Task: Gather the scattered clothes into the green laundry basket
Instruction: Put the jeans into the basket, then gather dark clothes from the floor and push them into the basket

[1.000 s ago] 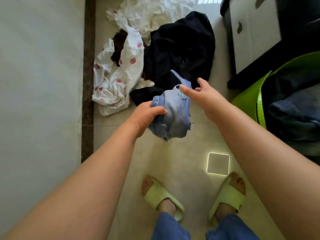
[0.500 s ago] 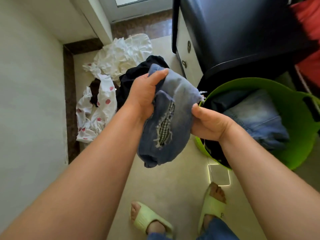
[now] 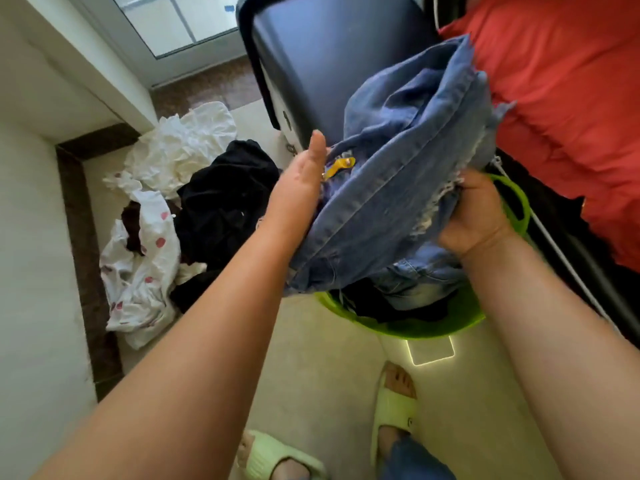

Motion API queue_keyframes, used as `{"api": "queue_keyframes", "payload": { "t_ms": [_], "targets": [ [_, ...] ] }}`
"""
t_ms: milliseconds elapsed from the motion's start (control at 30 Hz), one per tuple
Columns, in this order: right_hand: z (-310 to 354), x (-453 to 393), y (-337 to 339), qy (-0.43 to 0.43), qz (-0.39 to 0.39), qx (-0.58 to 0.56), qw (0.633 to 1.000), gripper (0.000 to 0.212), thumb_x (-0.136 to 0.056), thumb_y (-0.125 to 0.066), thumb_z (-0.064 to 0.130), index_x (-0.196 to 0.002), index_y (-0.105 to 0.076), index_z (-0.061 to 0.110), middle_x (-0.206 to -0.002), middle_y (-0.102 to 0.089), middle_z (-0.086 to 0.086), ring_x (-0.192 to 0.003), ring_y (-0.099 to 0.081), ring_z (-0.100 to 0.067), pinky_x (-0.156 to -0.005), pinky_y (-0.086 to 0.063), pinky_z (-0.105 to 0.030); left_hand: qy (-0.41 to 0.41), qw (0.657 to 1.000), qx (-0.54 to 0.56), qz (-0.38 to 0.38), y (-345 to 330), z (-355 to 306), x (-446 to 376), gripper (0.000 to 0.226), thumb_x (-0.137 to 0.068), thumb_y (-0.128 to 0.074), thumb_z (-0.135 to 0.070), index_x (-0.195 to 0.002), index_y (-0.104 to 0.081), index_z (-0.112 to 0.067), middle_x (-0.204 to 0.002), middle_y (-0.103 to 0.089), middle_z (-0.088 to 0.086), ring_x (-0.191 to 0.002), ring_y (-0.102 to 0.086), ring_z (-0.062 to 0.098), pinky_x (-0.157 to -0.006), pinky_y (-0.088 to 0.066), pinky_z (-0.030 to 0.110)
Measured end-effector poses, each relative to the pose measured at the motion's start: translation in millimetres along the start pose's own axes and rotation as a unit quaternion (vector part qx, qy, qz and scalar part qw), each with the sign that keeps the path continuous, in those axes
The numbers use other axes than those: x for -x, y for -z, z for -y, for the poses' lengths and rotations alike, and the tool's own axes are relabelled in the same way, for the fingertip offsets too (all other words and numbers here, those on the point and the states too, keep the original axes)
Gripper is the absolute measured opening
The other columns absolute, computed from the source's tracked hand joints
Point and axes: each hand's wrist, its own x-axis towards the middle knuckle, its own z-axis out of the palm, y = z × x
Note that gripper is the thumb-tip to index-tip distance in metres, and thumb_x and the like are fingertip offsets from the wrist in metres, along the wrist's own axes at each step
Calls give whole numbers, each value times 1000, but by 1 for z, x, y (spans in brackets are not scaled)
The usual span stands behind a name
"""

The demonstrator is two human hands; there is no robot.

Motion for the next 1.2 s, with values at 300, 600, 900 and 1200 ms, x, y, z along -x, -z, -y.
{"api": "queue_keyframes", "payload": {
  "t_ms": [300, 600, 900, 1200],
  "targets": [
    [30, -23, 79, -88, -318, 106, 938, 30, -94, -54, 40, -98, -69, 14, -93, -75, -6, -81, -72, -22, -61, -59, -34, 63, 976, -204, 40, -67, 36, -8, 61, -101, -15, -54, -147, -38, -21, -145, -45, 14, -130, -46, 32, -109, -36, 45],
    [-23, -1, 110, -131, -422, 599, 668, 76, -90, -63, 34, -152, -19, 31, -158, -12, -17, -138, -31, -39, -106, -36, -45, 107, 845, -500, 155, -112, 113, 34, 70, -99, -47, -32, -150, -2, -48, -160, 21, 8, -147, 16, 36, -111, -10, 70],
    [-48, -13, 111, -211, -288, 701, 617, 87, -90, -62, 42, -153, -4, 35, -156, 26, -19, -140, -29, -40, -99, -45, -44, 144, 841, -484, 193, -110, 139, 4, 75, -96, -53, -36, -148, -2, -53, -160, 23, 6, -145, 21, 39, -111, -20, 66],
    [-50, -29, 120, -291, -271, 717, 573, 81, -92, -58, 39, -152, -3, 41, -158, 19, -21, -143, -22, -42, -110, -30, -56, 150, 847, -441, 256, -111, 179, -20, 80, -95, -55, -34, -147, 3, -53, -159, 25, 6, -144, 23, 39, -117, -9, 59]
  ]
}}
